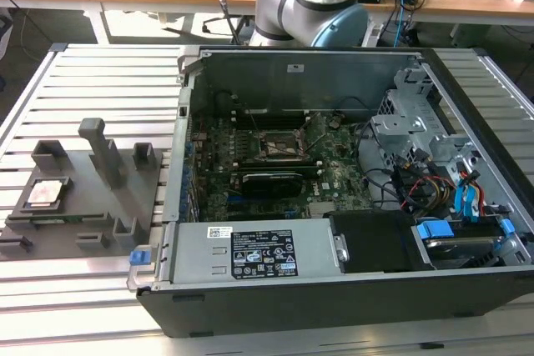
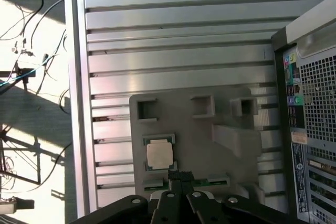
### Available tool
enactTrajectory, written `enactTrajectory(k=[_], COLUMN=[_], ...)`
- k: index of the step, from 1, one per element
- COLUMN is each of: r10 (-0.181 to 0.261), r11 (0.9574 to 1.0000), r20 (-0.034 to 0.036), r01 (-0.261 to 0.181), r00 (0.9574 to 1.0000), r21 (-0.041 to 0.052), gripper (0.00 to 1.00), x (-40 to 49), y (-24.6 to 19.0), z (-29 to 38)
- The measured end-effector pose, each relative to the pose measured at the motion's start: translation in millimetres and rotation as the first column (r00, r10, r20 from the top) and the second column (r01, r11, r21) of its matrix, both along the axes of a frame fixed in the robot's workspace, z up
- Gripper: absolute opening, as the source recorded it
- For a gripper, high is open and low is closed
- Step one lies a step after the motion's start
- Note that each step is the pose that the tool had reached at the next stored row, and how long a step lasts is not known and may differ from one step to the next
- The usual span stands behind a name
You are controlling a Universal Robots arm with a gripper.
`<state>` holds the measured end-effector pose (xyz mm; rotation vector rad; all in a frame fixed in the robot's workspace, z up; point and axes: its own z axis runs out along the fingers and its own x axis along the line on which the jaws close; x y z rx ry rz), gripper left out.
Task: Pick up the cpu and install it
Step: 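Reach for the cpu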
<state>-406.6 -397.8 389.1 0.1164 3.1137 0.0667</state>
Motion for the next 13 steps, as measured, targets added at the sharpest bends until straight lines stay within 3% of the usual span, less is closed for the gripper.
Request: enactTrajectory(k=[8,13], r10=[0.0,0.0], r11=[1.0,1.0], r20=[0.0001,0.0], r01=[0.0,0.0], r00=[1.0,1.0], r21=[0.0,0.0], gripper=[0.11,0.11], x=[-16.6,-18.5], y=[0.0,0.1], z=[-1.1,-1.1])
